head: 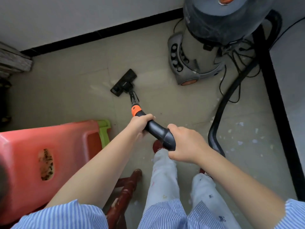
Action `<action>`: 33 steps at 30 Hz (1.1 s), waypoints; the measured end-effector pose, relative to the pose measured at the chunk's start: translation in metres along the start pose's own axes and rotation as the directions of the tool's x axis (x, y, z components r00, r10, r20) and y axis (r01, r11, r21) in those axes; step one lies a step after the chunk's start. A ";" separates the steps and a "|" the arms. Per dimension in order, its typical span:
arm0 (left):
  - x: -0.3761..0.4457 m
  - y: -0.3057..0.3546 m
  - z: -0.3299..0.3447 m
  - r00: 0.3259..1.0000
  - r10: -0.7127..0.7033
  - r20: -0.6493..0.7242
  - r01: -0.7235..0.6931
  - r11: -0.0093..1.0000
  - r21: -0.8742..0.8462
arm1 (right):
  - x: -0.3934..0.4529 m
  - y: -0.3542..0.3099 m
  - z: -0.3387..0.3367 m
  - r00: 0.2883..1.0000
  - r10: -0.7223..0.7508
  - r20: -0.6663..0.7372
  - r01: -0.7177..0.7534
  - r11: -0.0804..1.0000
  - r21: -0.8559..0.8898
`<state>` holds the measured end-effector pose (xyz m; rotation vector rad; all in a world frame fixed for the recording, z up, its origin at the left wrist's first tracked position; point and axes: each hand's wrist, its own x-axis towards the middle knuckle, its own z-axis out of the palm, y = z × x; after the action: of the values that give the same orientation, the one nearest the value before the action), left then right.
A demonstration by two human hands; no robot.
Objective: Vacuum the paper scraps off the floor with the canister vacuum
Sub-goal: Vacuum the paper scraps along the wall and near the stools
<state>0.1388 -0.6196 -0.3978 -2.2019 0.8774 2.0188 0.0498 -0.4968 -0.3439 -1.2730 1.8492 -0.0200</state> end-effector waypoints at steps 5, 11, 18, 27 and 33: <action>-0.052 -0.057 0.054 0.999 -0.037 0.005 0.036 0.998 0.045 | -0.076 0.052 0.008 1.000 -0.013 0.009 0.013 1.000 -0.002; -0.102 -0.120 0.118 0.998 -0.058 0.030 0.057 0.997 0.054 | -0.161 0.112 0.010 1.000 -0.018 0.011 0.019 0.999 -0.031; -0.151 -0.165 0.156 0.992 -0.108 0.062 0.106 0.994 0.036 | -0.224 0.150 0.022 0.999 -0.034 -0.007 0.034 0.999 -0.033; -0.189 -0.203 0.148 0.988 -0.127 0.092 0.119 0.989 0.090 | -0.271 0.144 0.049 0.998 -0.052 -0.034 0.052 0.999 -0.006; -0.204 -0.231 0.113 0.987 -0.112 0.117 0.106 0.993 0.054 | -0.294 0.110 0.071 0.998 -0.039 -0.039 0.037 0.997 -0.071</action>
<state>0.1326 -0.3046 -0.3067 -2.0330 0.7663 2.0326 0.0438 -0.1882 -0.2514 -1.3652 1.8744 -0.0015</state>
